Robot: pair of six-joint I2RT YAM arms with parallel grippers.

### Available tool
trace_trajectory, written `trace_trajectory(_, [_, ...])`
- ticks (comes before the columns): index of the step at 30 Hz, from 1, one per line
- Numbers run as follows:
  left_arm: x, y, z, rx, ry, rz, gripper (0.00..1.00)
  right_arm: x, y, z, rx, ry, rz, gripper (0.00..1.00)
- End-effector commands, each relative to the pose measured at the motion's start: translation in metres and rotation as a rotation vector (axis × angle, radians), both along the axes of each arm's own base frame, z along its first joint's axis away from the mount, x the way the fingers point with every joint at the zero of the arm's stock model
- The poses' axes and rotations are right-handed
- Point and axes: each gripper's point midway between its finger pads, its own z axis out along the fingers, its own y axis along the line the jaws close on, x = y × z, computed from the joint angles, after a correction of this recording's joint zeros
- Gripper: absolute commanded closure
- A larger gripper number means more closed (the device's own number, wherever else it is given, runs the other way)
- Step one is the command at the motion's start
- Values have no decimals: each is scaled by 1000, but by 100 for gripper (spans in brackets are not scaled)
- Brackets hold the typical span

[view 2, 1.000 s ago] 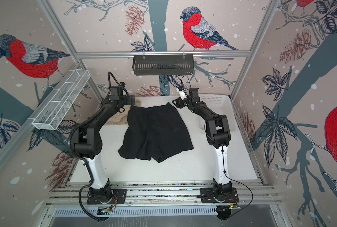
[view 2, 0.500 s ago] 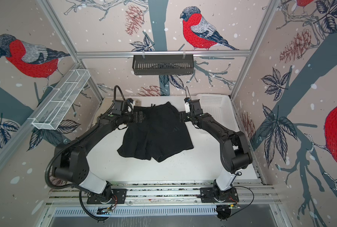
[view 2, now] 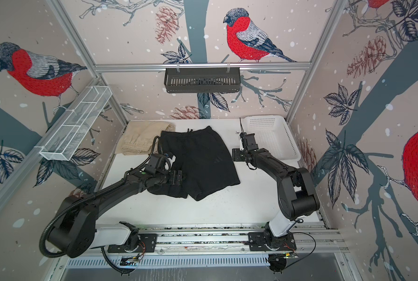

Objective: Fold and stack the shorts

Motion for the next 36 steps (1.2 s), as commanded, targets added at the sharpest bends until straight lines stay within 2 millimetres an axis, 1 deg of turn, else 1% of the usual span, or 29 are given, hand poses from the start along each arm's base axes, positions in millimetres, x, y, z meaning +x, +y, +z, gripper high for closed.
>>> trace_trajectory(1, [-8,-21,-2,-63,-12,-57,3,-4,-10,7,-26,-12,-7,24])
trace_trajectory(3, [-17,-31,-7,-86,-4,-93,3,-9,-14,12,-28,-16,-9,24])
trace_trajectory(4, [-21,-37,-9,-94,-4,-107,3,-13,-12,16,-18,-21,2,24])
trace_trajectory(6, [-27,-51,-9,-128,-7,-142,3,-24,-1,23,39,-25,46,23])
trace_trajectory(9, [-40,-78,-4,-193,-11,-205,3,-48,16,23,71,-5,96,21])
trace_trajectory(12, [-50,-101,3,-235,-17,-247,2,-72,27,9,25,20,103,19])
trace_trajectory(14, [-56,-114,10,-264,-16,-266,3,-87,30,-5,21,52,102,19])
trace_trajectory(17, [-63,-133,26,-313,-42,-299,2,-100,26,-21,26,80,82,19])
trace_trajectory(18, [-64,-138,32,-328,-50,-310,2,-104,26,-25,26,84,78,20])
trace_trajectory(19, [-61,-138,37,-319,-56,-303,2,-106,25,-29,17,90,74,20])
trace_trajectory(20, [-54,-132,39,-273,-61,-256,3,-108,24,-32,0,95,68,21])
trace_trajectory(21, [-42,-121,43,-205,-73,-191,3,-110,21,-37,-30,100,59,21])
trace_trajectory(22, [-30,-107,51,-140,-83,-125,3,-111,19,-42,-55,106,53,21])
trace_trajectory(24, [-13,-84,69,-58,-128,-55,3,-112,18,-51,-65,113,56,22])
trace_trajectory(26, [1,-60,85,-9,-175,16,3,-111,21,-56,-52,116,64,24])
trace_trajectory(28, [10,-33,92,31,-210,99,3,-109,22,-63,-56,129,61,29])
trace_trajectory(30, [10,-20,89,40,-229,121,3,-108,23,-68,-56,154,64,36])
trace_trajectory(32, [3,-15,80,36,-217,121,3,-108,25,-72,-58,166,69,44])
trace_trajectory(33, [-1,-16,73,32,-198,111,3,-107,26,-72,-60,168,70,50])
trace_trajectory(35, [-12,-19,60,15,-151,78,3,-108,26,-75,-68,186,71,66])
trace_trajectory(36, [-19,-26,56,-9,-131,27,3,-107,25,-77,-78,196,69,74])
